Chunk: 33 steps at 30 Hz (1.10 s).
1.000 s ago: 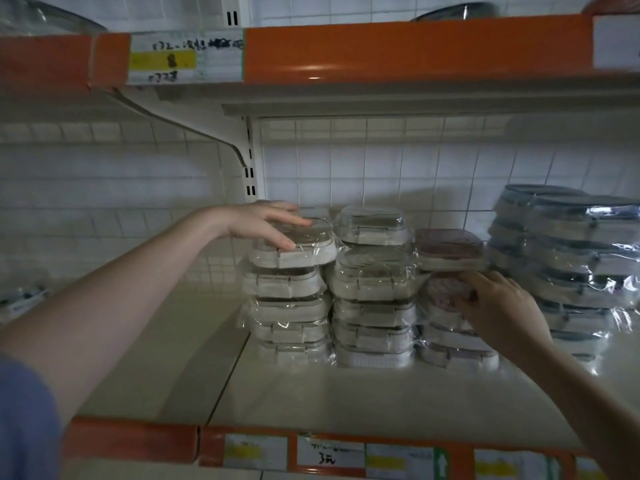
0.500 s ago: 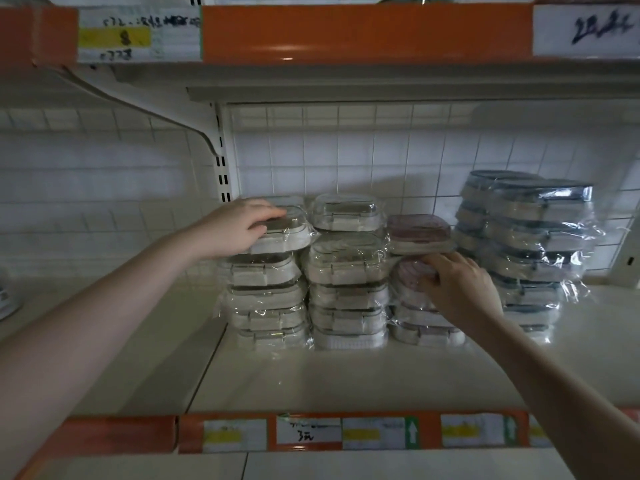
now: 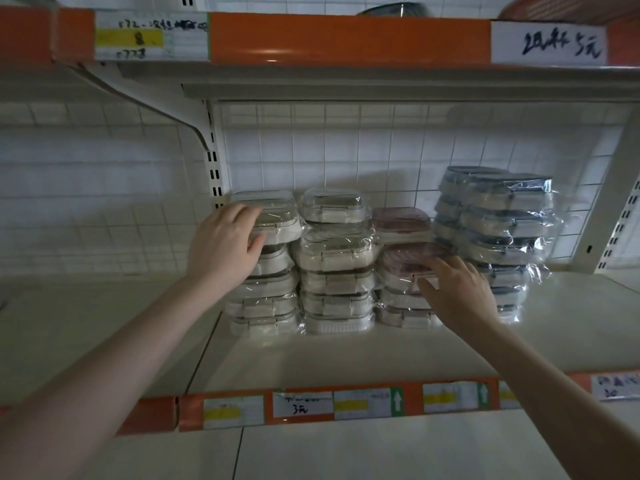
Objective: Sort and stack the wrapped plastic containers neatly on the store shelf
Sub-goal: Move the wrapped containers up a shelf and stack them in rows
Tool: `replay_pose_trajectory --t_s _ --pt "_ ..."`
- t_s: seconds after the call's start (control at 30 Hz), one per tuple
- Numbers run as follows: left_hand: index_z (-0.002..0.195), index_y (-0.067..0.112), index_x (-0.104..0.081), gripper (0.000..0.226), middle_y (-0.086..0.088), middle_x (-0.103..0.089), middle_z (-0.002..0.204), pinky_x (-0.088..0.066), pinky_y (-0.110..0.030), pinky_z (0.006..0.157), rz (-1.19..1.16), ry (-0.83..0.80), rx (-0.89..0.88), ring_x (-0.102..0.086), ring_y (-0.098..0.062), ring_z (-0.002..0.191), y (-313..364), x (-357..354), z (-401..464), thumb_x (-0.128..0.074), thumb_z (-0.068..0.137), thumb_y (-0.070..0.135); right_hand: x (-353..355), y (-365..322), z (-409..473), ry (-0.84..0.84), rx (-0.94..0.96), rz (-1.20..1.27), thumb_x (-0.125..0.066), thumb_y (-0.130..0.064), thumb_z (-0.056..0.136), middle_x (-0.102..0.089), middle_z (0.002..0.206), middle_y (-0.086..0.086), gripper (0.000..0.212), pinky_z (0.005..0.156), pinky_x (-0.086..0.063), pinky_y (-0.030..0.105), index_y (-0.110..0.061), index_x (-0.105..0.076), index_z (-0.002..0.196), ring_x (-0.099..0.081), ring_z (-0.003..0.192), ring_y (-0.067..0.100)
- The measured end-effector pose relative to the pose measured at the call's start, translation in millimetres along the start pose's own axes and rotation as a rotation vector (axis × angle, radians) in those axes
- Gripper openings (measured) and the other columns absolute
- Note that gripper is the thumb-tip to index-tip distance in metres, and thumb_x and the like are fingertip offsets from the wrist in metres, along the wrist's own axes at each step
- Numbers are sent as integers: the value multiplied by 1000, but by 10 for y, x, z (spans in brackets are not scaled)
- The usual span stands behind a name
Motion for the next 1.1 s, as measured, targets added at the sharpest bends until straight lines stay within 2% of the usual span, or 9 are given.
replay_pose_trajectory --t_s 0.2,0.37,0.57,0.7,0.87,1.0,1.1 --pt "121 -2 -57 45 -20 -58 121 -42 -49 101 41 22 19 -52 -39 116 150 91 -251 -65 84 21 108 111 -155 31 -2 25 -54 -30 91 -58 119 11 34 94 -38 40 -16 -58 122 -51 112 31" --pt "121 0 -57 47 -17 -58 123 -43 -49 101 -8 -23 49 -52 -37 118 514 57 -416 -56 86 30 239 401 -299 44 -21 65 -55 -28 91 -58 119 11 34 90 -39 38 -17 -58 122 -50 111 31" --pt "123 1 -57 50 -19 -57 126 -45 -50 100 -43 -66 59 -53 -38 118 1258 -103 -582 -51 89 37 327 1022 -527 44 -23 37 -57 -27 89 -57 115 14 38 89 -39 39 -13 -55 125 -52 107 34" --pt "119 1 -60 45 -19 -59 122 -48 -49 94 -83 -74 47 -56 -39 114 2076 -256 -609 -60 88 34 465 1822 -762 52 -39 28 -64 -25 86 -59 115 17 41 88 -41 42 -10 -57 123 -55 104 37" --pt "116 2 -62 54 -17 -61 117 -50 -44 90 -230 -54 35 -59 -37 107 3285 -408 -708 -43 83 40 681 2886 -1126 74 -28 22 -74 -19 75 -63 101 17 39 78 -47 43 -10 -64 112 -60 91 38" --pt "110 -1 -64 50 -17 -62 109 -44 -39 93 -298 -15 11 -59 -36 104 4216 -550 -844 -46 83 38 823 3689 -1456 54 -65 -32 -70 -22 79 -63 104 14 36 79 -47 42 -11 -62 113 -60 93 36" --pt "109 -3 -65 52 -20 -63 108 -50 -45 92 -349 -100 5 -60 -39 104 4825 -789 -900 -45 84 39 900 4244 -1671 50 -95 -52 -72 -20 78 -63 103 17 37 80 -48 44 -7 -63 111 -60 93 37"
Point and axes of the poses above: each hand's wrist, its own z-axis towards the middle knuckle, its own x-axis out of the back of the hand, y = z × x, the point moved 10 cm from there along z, towards the middle knuckle
